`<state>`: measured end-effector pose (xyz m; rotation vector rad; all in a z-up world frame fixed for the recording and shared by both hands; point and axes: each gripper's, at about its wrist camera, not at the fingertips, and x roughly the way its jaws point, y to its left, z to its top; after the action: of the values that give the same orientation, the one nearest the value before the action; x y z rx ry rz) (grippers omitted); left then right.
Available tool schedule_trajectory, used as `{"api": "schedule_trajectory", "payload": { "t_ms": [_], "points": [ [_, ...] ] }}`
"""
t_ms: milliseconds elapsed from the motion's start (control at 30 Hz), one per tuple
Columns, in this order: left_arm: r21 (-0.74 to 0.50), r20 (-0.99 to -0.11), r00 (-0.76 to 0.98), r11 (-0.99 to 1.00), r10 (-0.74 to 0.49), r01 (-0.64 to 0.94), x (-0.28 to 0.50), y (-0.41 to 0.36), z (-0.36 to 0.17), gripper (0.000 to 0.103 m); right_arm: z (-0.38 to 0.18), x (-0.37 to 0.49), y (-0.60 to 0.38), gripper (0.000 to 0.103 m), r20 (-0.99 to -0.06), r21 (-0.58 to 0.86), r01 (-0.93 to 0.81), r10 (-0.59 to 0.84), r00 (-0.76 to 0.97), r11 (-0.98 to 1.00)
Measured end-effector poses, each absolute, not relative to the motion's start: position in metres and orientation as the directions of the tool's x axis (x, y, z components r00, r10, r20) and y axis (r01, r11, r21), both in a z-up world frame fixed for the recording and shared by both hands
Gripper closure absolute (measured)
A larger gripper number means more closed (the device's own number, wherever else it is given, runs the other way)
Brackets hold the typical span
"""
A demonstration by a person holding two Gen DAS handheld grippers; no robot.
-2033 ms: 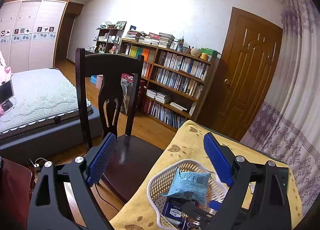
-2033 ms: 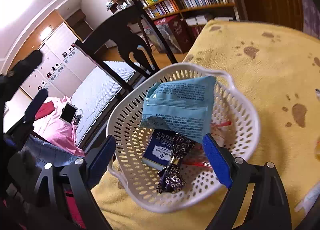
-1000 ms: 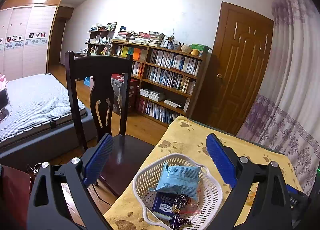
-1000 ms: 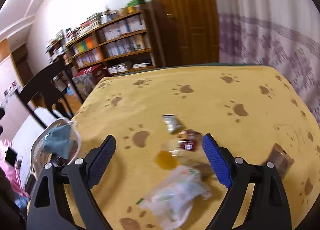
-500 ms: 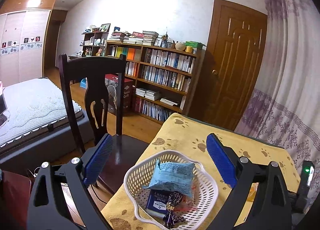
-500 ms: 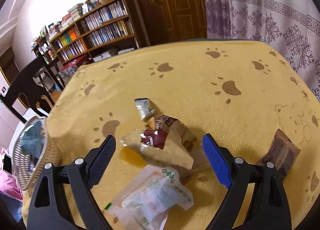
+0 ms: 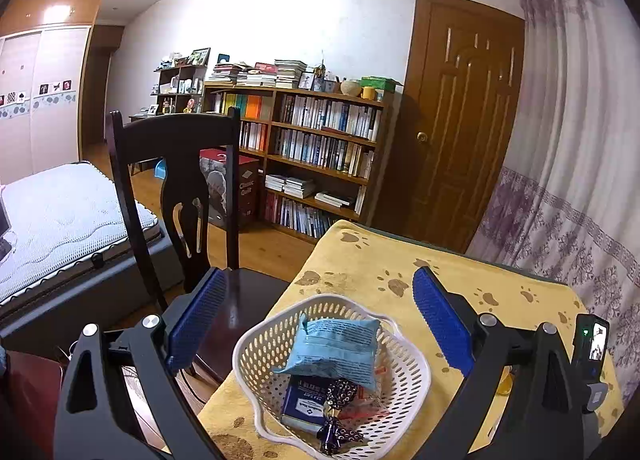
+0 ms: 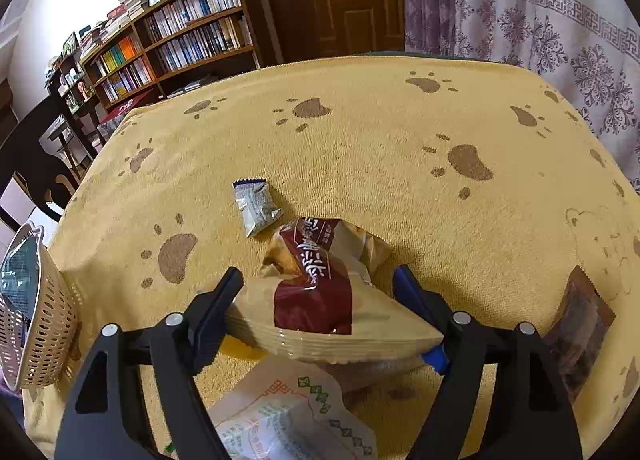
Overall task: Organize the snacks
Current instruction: 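Move the right tool back over the tan packet with dark red label, then close the right tool on the tan dark-red-labelled packet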
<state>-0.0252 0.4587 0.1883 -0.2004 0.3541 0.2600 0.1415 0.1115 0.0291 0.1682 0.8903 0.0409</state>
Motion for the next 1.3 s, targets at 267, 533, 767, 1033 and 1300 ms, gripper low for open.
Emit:
{"api": "schedule_trajectory", "payload": {
  "t_ms": [267,533,767,1033,1300],
  "points": [
    [-0.124,-0.365,0.91,0.958,0.197,-0.257,-0.022,0.447,0.187,0.008,0.038,0.127,0.094,0.044,-0.76,0.195,0.058,0.114,0.64,0.979],
    [-0.074,-0.37,0.914,0.975,0.168,-0.209,-0.02,0.419,0.183,0.008,0.046,0.097,0.06,0.045,-0.73,0.241,0.089,0.12,0.673,0.967],
    [-0.007,-0.378,0.922,0.996,0.085,-0.094,-0.018,0.37,0.171,0.008,0.044,0.069,0.033,0.046,-0.718,0.269,0.112,0.121,0.686,0.957],
    [-0.036,-0.457,0.874,0.985,-0.165,0.167,-0.008,0.31,0.137,0.008,0.041,0.042,0.007,0.047,-0.698,0.328,0.128,0.149,0.701,0.936],
    [-0.1,-0.563,0.767,0.947,-0.307,0.306,0.014,0.274,0.091,0.007,0.043,0.029,0.0,0.047,-0.673,0.363,0.103,0.184,0.716,0.926]
  ]
}}
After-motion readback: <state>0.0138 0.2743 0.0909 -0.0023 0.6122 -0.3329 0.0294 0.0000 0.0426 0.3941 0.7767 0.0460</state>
